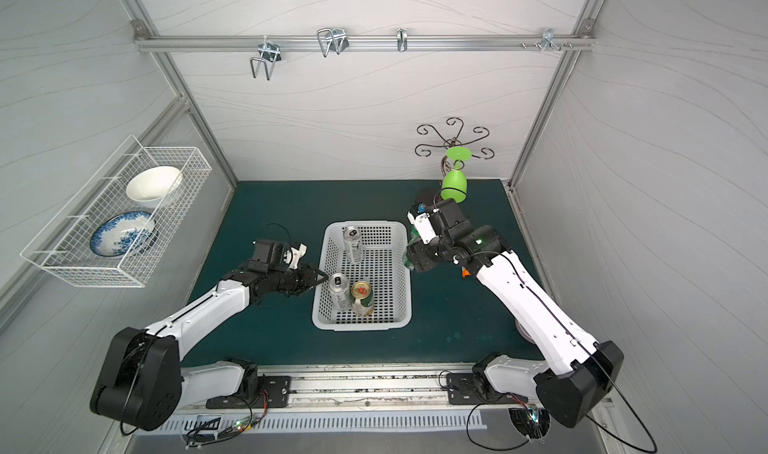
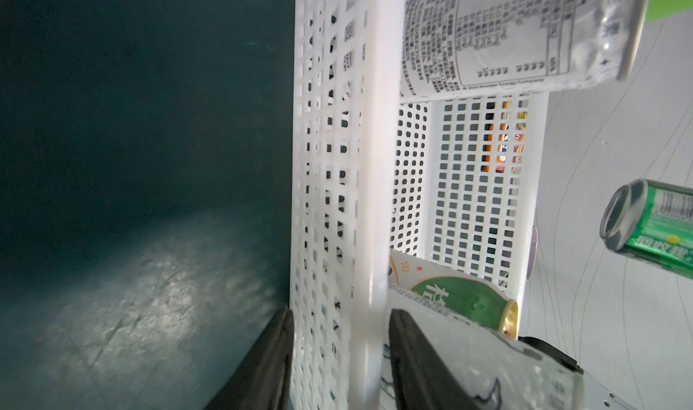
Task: Take out the drinks from the basket
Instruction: Place the drink at the center of the board.
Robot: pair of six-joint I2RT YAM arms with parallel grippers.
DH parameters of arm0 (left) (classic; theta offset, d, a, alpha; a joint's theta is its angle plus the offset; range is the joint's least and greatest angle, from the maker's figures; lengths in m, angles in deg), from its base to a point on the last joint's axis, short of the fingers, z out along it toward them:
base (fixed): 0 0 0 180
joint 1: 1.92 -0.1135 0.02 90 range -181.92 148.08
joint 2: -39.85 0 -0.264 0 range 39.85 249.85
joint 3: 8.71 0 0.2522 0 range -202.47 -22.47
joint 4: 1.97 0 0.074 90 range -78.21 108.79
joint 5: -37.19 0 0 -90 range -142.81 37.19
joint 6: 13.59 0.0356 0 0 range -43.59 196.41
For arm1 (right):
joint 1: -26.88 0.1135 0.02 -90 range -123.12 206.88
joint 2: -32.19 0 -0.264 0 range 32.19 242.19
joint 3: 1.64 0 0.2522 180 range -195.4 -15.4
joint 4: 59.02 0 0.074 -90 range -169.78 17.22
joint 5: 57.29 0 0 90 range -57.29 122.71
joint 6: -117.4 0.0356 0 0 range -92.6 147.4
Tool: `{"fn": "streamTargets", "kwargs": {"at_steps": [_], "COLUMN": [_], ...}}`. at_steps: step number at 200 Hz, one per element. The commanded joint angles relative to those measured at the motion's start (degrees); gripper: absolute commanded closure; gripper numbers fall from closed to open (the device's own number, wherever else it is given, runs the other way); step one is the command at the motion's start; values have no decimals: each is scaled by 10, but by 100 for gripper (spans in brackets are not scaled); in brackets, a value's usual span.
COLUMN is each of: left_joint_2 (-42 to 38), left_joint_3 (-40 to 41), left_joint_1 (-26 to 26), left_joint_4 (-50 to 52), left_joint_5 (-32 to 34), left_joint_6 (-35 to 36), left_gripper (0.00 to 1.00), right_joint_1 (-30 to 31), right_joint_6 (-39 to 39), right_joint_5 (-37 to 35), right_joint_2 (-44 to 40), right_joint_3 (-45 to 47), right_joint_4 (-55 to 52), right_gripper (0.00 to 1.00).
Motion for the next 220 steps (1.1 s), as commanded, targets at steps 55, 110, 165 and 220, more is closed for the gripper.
{"fn": "streamTargets", "kwargs": {"at_steps": [55,110,165,220], "left_joint_2": [1,3,4,3], "left_joint_3": [-9,-9,-10,-7], "left_joint_1": [2,2,2,2], "left_joint_4": [-12,-13,-13,-18], "left_joint_5": [-4,-5,-7,-6], "left_joint_6": [9,10,11,7], "left_gripper": [54,54,54,54], "right_joint_1": [-65,-65,-65,-65], "right_joint_6": [-23,-26,-26,-19], "right_joint_5": [-2,-33,-46,-41], "right_joint_2": [71,127,171,209], "right_joint_3": [20,66,86,86], "right_joint_4": [97,178,220,235], "right_gripper": [51,50,49,46]}}
